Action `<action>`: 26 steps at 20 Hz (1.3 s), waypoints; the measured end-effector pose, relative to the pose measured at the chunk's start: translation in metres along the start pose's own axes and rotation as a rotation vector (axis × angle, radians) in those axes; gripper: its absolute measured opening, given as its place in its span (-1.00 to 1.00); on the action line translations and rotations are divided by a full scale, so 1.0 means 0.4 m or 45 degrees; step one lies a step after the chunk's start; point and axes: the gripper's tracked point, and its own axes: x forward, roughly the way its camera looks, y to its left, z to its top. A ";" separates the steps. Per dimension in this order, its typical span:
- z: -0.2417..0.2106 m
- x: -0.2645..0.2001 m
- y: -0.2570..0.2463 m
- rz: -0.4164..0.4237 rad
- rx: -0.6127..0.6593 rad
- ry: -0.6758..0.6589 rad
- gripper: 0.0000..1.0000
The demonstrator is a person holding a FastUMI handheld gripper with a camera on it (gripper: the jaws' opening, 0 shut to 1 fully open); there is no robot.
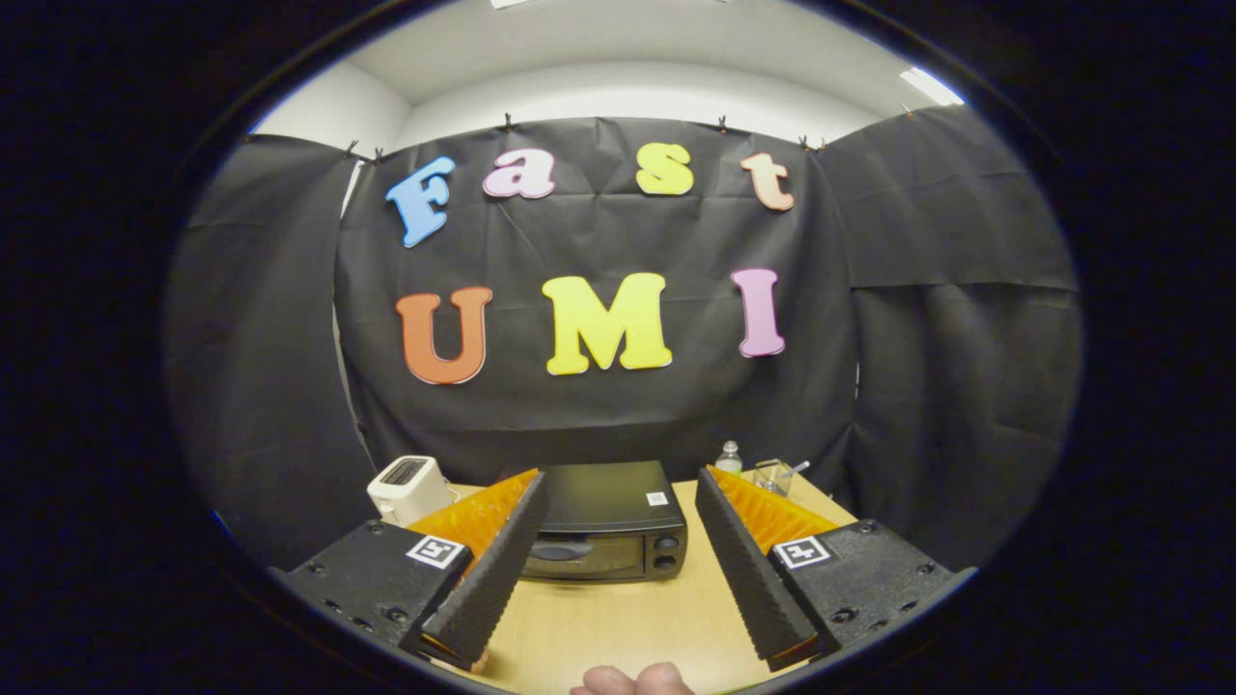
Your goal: Open the toaster oven, put the food inside, and close the toaster oven door.
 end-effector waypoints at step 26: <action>-0.510 0.529 0.165 0.075 -0.131 0.478 1.00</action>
